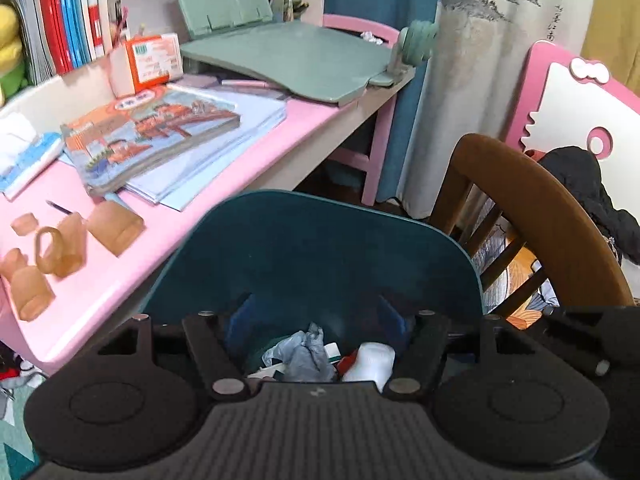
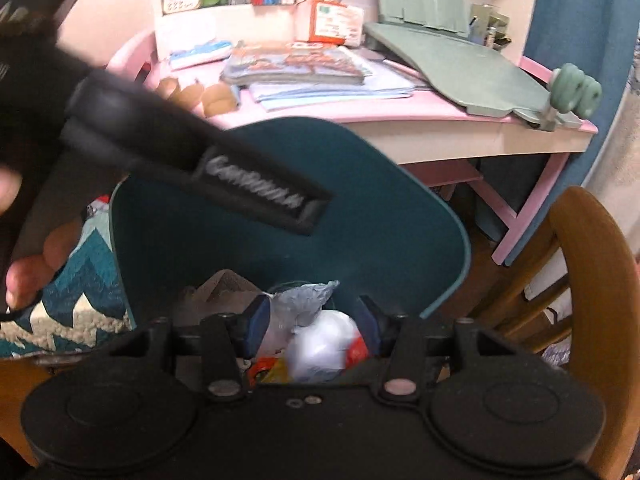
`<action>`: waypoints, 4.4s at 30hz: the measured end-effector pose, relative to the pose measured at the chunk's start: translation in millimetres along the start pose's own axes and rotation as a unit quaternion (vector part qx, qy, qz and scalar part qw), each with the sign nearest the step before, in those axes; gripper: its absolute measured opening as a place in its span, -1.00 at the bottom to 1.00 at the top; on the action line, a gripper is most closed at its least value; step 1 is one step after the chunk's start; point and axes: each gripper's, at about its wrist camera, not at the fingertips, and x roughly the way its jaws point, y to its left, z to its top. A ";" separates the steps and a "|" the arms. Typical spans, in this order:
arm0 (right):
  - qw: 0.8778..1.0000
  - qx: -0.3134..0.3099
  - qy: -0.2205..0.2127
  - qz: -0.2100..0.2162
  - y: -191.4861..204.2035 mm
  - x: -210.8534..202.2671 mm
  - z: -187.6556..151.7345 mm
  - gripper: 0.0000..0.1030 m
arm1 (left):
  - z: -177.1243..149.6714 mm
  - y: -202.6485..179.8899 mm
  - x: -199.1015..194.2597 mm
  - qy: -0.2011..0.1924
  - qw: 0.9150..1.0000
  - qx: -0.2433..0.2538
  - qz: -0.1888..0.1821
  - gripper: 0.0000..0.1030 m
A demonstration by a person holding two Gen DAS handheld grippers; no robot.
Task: Collect trash
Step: 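Open both tools over the teal bin to drop the cup and bottle, then move both tools back toward the orange mesh and white cloth under the bench, then grasp the orange mesh bundle with the left tool while the right tool grasps the white cloth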
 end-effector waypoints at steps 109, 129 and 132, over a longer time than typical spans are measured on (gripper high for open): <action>0.766 -0.436 0.360 0.306 611.7 439.1 -448.7 -0.12 | -845.2 353.9 132.7 0.384 0.920 -0.051 0.057 0.22; 0.826 -0.335 0.332 0.309 591.3 429.3 -388.5 -0.96 | -818.4 402.6 94.5 0.326 0.923 -0.159 0.127 -0.77; 0.840 -0.318 0.320 0.301 584.0 429.8 -369.6 -0.96 | -808.8 423.1 82.5 0.308 0.919 -0.207 0.134 -0.77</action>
